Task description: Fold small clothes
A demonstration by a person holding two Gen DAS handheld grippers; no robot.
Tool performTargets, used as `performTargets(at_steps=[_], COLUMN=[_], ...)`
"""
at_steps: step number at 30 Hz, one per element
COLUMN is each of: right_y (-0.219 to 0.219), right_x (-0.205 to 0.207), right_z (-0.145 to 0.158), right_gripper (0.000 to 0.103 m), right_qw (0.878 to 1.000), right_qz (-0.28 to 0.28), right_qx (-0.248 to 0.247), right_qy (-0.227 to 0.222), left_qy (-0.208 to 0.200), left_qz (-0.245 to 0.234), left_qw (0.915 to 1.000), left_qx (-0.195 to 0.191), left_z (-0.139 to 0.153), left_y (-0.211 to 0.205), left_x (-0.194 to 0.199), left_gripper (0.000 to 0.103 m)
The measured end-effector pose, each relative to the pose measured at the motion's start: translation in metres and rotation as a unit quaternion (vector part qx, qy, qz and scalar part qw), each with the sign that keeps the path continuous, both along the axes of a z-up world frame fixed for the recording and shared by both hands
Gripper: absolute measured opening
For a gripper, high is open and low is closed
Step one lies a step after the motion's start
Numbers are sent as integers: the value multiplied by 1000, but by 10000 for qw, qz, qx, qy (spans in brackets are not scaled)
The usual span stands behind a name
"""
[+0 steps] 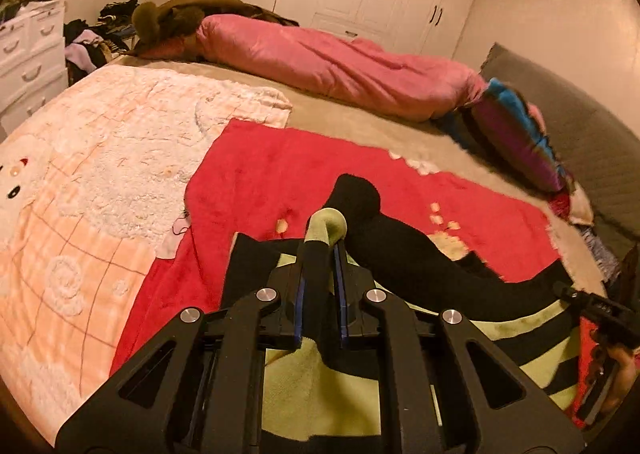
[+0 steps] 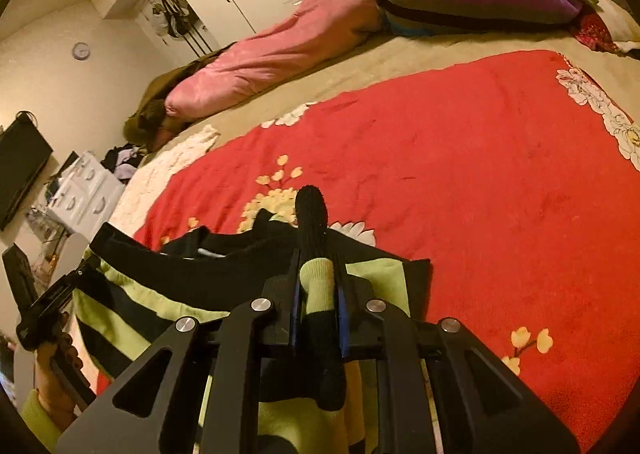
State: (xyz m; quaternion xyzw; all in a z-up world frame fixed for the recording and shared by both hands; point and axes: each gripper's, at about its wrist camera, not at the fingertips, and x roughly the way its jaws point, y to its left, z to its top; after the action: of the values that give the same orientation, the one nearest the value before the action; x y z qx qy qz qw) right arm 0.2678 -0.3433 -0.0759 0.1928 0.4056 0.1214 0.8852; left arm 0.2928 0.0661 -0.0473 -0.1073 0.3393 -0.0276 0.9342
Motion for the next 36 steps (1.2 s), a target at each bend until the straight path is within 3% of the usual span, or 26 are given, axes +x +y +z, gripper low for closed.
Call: performTargets(at_steps=[3,7,12,15,16,20,28,33,36], right_y=[7,18,25,24,24,17,7,4,5], right_x=[7,15,14,9,8,-6,-51,-79,-91], right_z=[-9,-26,-37,-36,-35,-21,2,1,-4], right_gripper=[13,13,20,30,43,62,73,75,75], right_qw=[9996,9962,9935,9937,9931,9936,9968,9970,9968], right_qz=[-57,-34,-38,-38,-27,-105,109,321,451], right_qx=[-260,-786,-1040,-1022,-1060,-1084,-795,-693,-612], right_qy=[90,361,471,468,498,301,45,128,264], left_qy=[105,332,230,187,174,138,137,205,272], left_qz=[65,131,326,344,355,350,353,394,442], left_qw=[9998,9991,9989,9987,9987,9989,9986,9986,9982], left_qx=[148,231,256,312,323,275,358,303,304], left_z=[-10,-24,-18,-12,-10,-4,1,1,0], left_y=[0,4,8,8,8,8,7,10,14], left_x=[10,20,6,-2,-5,-15,-35,-46,-53], left_gripper=[6,21,38,44,46,53,60,61,69])
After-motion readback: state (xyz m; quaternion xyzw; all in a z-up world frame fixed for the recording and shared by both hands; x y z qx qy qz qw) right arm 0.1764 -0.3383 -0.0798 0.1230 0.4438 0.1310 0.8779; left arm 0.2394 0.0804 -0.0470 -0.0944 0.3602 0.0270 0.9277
